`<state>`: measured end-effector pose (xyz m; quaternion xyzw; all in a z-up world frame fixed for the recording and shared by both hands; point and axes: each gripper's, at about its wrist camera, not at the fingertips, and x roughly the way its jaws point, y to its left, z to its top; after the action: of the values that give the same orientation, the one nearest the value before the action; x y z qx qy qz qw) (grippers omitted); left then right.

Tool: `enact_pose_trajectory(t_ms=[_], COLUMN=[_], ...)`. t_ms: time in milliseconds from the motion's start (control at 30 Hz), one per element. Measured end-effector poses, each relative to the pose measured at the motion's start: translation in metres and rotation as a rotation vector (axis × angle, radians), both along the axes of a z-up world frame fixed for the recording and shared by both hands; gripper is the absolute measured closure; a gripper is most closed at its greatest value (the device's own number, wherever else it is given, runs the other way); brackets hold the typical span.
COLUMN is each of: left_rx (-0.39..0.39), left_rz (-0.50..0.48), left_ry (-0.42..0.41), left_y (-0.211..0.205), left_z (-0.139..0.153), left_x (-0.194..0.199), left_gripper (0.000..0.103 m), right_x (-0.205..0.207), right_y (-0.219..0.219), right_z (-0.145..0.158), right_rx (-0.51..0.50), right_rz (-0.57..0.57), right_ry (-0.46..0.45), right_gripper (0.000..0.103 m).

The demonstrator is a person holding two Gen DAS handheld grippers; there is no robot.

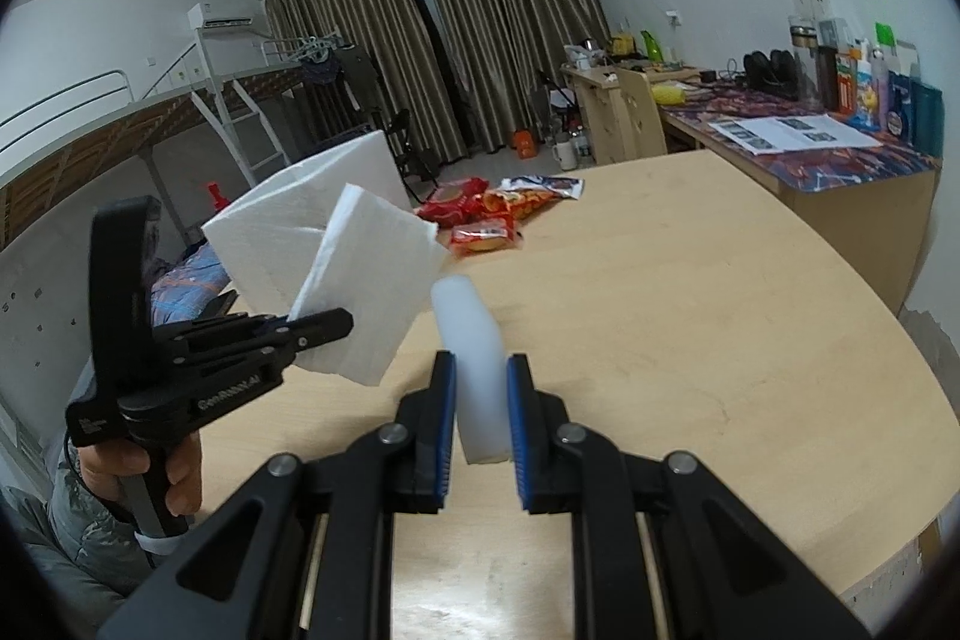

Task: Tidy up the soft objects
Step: 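Grasp the white tissue with the left tool and lift it upright, then carry the tissue and foam tube together over the white foam box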

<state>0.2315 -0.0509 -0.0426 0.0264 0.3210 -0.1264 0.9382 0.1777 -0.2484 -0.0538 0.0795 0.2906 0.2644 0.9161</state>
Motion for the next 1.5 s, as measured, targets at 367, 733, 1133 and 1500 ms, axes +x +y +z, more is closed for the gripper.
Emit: enact_pose_trajectory(t_ms=[367, 733, 1133, 1500], left_rx=[-0.015, -0.020, -0.023, -0.026], left_rz=[0.026, 0.070, 0.147, 0.209], left_ry=[-0.094, -0.176, -0.264, -0.342], left_y=[0.021, 0.046, 0.074, 0.101], left_z=[0.033, 0.059, 0.080, 0.096], left_x=[-0.044, -0.093, -0.140, -0.184], left_gripper=[0.099, 0.099, 0.099, 0.099], right_x=[-0.023, -0.044, -0.062, -0.074], right_y=[0.019, 0.038, 0.063, 0.084], right_z=[0.022, 0.043, 0.061, 0.070], right_rx=[-0.009, -0.011, 0.004, 0.012], right_rz=[0.035, 0.081, 0.154, 0.206], right_ry=[-0.072, -0.145, -0.218, -0.271], right_gripper=[0.083, 0.083, 0.083, 0.083])
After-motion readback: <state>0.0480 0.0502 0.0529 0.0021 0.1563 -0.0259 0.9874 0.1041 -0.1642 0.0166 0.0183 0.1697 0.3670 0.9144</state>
